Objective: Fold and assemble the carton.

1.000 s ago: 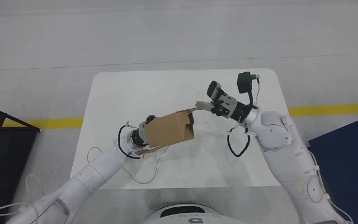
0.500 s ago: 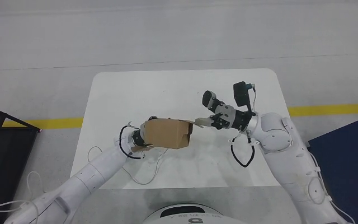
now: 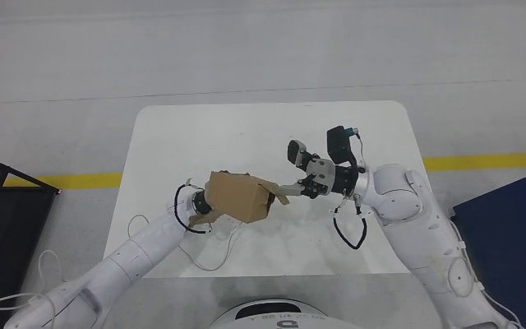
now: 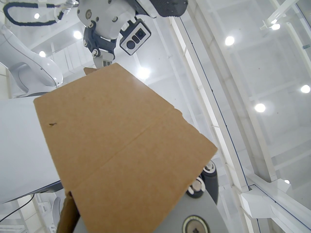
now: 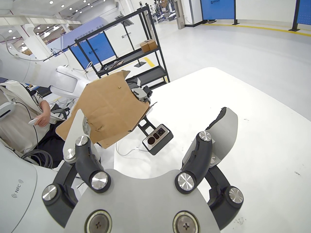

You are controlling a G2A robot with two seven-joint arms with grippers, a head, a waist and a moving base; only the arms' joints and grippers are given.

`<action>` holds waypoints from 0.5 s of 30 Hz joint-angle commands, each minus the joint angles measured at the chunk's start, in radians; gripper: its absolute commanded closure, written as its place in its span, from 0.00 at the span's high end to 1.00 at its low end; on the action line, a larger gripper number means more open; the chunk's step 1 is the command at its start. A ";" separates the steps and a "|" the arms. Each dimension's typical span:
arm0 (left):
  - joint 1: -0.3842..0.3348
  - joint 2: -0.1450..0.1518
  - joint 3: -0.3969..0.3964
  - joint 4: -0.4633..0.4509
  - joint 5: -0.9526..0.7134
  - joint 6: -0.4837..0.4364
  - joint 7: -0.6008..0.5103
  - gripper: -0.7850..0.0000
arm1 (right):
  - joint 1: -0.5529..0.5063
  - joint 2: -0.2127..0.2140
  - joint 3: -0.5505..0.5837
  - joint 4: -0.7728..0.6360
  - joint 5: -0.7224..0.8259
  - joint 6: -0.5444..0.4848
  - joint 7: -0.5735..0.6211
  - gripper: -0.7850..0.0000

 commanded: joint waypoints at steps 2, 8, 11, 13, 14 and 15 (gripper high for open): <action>-0.002 0.000 0.001 0.003 -0.004 -0.004 -0.004 0.00 | -0.008 0.001 0.013 -0.007 -0.007 0.008 -0.031 1.00; -0.004 0.000 0.003 0.013 -0.009 -0.010 -0.010 0.00 | -0.039 0.007 0.033 -0.028 -0.020 0.007 -0.063 1.00; -0.006 -0.001 0.005 0.011 -0.013 -0.010 -0.010 0.00 | -0.038 0.009 0.021 -0.037 -0.035 0.019 -0.038 1.00; -0.009 -0.002 0.008 0.010 -0.014 -0.008 -0.008 0.00 | -0.031 0.009 0.012 -0.041 -0.047 0.033 -0.027 1.00; -0.010 -0.003 0.008 0.009 -0.015 -0.008 -0.008 0.00 | -0.028 0.010 0.008 -0.041 -0.050 0.037 -0.026 1.00; -0.012 -0.003 0.009 0.010 -0.015 -0.009 -0.009 0.00 | -0.026 0.010 0.004 -0.041 -0.050 0.040 -0.025 1.00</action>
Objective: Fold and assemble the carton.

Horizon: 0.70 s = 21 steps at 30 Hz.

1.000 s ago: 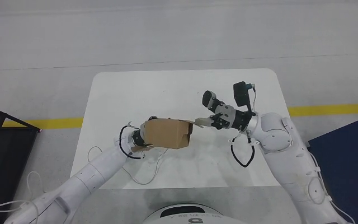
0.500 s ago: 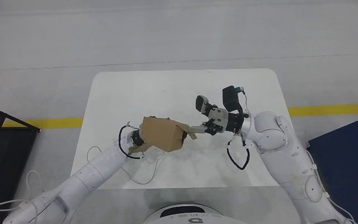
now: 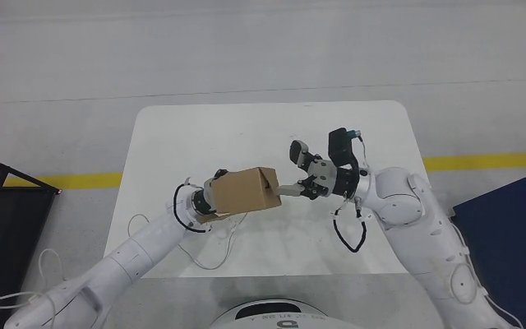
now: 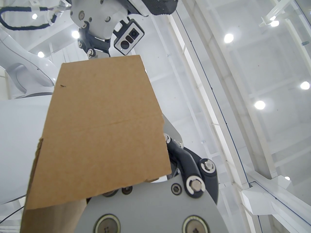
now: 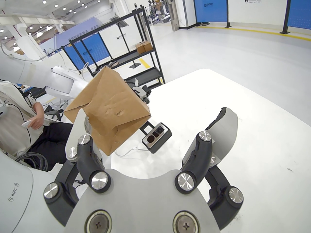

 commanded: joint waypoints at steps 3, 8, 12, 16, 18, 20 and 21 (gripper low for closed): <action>-0.003 -0.002 0.004 0.002 -0.003 0.000 0.000 0.00 | 0.010 0.001 -0.016 0.005 0.007 -0.004 0.008 1.00; -0.007 -0.003 0.010 0.003 -0.007 0.001 0.002 0.00 | 0.042 0.002 -0.052 0.013 0.019 -0.008 0.059 1.00; -0.010 -0.004 0.015 0.001 -0.007 0.000 0.000 0.00 | 0.072 0.001 -0.083 0.020 0.026 0.004 0.085 1.00; -0.012 -0.005 0.018 0.000 -0.008 -0.002 -0.002 0.00 | 0.102 -0.002 -0.112 0.030 0.021 0.027 0.104 1.00; -0.013 -0.005 0.020 0.000 -0.008 -0.002 -0.002 0.00 | 0.109 -0.002 -0.118 0.034 0.015 0.043 0.098 1.00; -0.013 -0.004 0.022 -0.002 -0.009 -0.003 -0.003 0.00 | 0.112 -0.003 -0.120 0.033 0.004 0.063 0.090 1.00; -0.012 -0.004 0.024 -0.002 -0.008 -0.002 -0.002 0.00 | 0.112 -0.003 -0.121 0.033 0.000 0.069 0.084 1.00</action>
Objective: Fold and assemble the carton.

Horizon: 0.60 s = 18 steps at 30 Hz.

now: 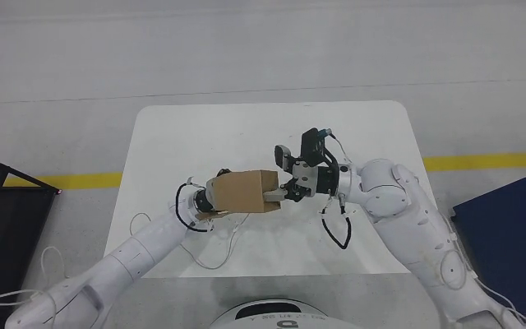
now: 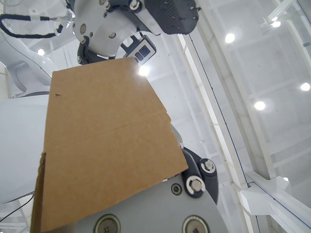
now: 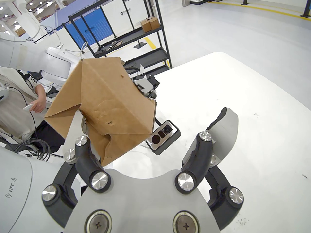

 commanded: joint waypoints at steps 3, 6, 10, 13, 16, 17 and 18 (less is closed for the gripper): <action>-0.001 0.000 0.006 0.001 0.002 0.001 0.001 0.00 | 0.000 0.000 0.001 -0.002 -0.007 0.029 -0.024 1.00; -0.003 -0.001 0.011 -0.002 0.002 0.002 0.002 0.00 | 0.003 -0.001 -0.004 -0.005 -0.014 0.049 -0.029 1.00; -0.007 0.000 0.012 -0.002 -0.002 0.000 0.000 0.00 | 0.005 0.001 0.000 -0.006 -0.013 0.055 -0.034 1.00; -0.004 0.002 0.008 0.000 -0.024 0.000 0.000 0.00 | -0.017 0.008 0.035 -0.013 0.001 0.036 -0.051 1.00; 0.001 0.005 0.001 -0.004 -0.057 0.006 0.006 0.00 | -0.066 0.019 0.097 -0.028 0.026 -0.001 -0.077 1.00; 0.003 0.006 -0.001 -0.006 -0.067 0.009 0.009 0.00 | -0.086 0.023 0.120 -0.034 0.035 -0.015 -0.085 1.00; 0.005 0.007 -0.003 -0.009 -0.075 0.012 0.012 0.00 | -0.107 0.027 0.142 -0.041 0.044 -0.030 -0.094 1.00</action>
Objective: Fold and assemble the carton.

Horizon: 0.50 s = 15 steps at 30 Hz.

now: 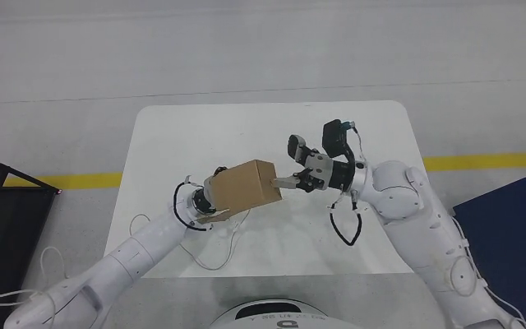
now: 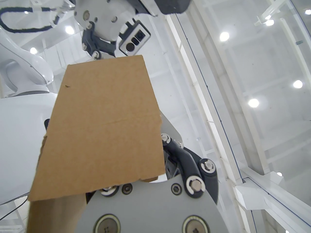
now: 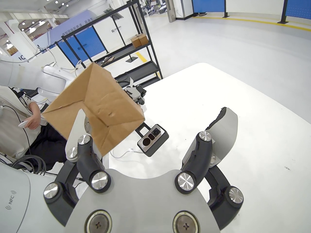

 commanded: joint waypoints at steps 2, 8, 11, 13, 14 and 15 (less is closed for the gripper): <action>0.005 0.003 -0.004 -0.010 -0.016 0.008 0.008 0.00 | -0.060 0.011 0.072 -0.015 0.022 -0.033 -0.024 1.00; 0.023 0.003 -0.018 -0.067 -0.146 0.060 0.060 0.00 | -0.179 0.028 0.197 -0.046 0.043 -0.071 -0.071 1.00; 0.022 0.001 -0.032 -0.045 -0.159 0.078 0.078 0.00 | -0.214 0.032 0.225 -0.055 0.054 -0.078 -0.086 1.00; 0.022 0.001 -0.032 -0.045 -0.159 0.078 0.078 0.00 | -0.216 0.033 0.227 -0.056 0.057 -0.077 -0.088 1.00; 0.022 0.001 -0.032 -0.045 -0.159 0.078 0.078 0.00 | -0.216 0.033 0.227 -0.056 0.057 -0.077 -0.088 1.00; 0.022 0.001 -0.032 -0.045 -0.159 0.078 0.078 0.00 | -0.216 0.033 0.227 -0.056 0.057 -0.077 -0.088 1.00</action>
